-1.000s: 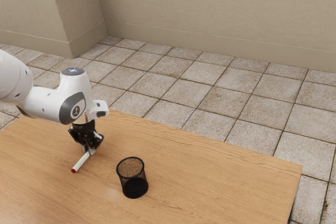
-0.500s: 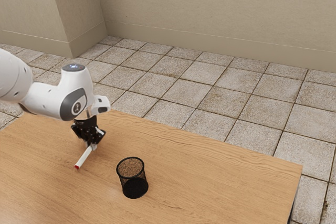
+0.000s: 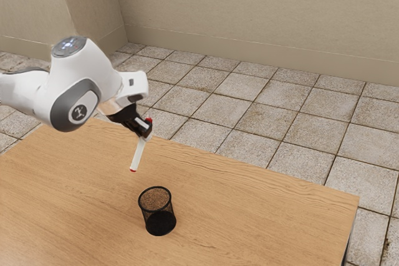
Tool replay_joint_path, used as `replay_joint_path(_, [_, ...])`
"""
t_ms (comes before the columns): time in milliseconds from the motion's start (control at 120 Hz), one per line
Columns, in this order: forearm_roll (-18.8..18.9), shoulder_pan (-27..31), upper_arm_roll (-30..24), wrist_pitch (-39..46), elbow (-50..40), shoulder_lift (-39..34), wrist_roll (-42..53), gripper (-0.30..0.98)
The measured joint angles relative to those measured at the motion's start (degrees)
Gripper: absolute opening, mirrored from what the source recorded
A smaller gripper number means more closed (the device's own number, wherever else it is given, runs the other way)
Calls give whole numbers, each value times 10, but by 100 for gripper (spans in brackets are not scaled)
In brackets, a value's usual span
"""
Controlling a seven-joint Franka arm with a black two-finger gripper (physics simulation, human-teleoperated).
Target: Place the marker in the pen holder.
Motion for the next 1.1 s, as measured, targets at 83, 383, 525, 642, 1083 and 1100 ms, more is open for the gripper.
replay_joint_path(83, [-8,0,-26,16,-20,-3,-2,-2])
replay_joint_path(383, [-27,0,-73,43,-49,-5,-5,-2])
replay_joint_path(525, [-31,1,-78,47,-54,9,-6,-1])
replay_joint_path(642, [-34,1,-78,49,-54,28,-6,5])
replay_joint_path(1083, [-36,-20,27,-259,389,194,-12,60])
replay_joint_path(1100, [-36,-18,37,-283,412,196,-13,61])
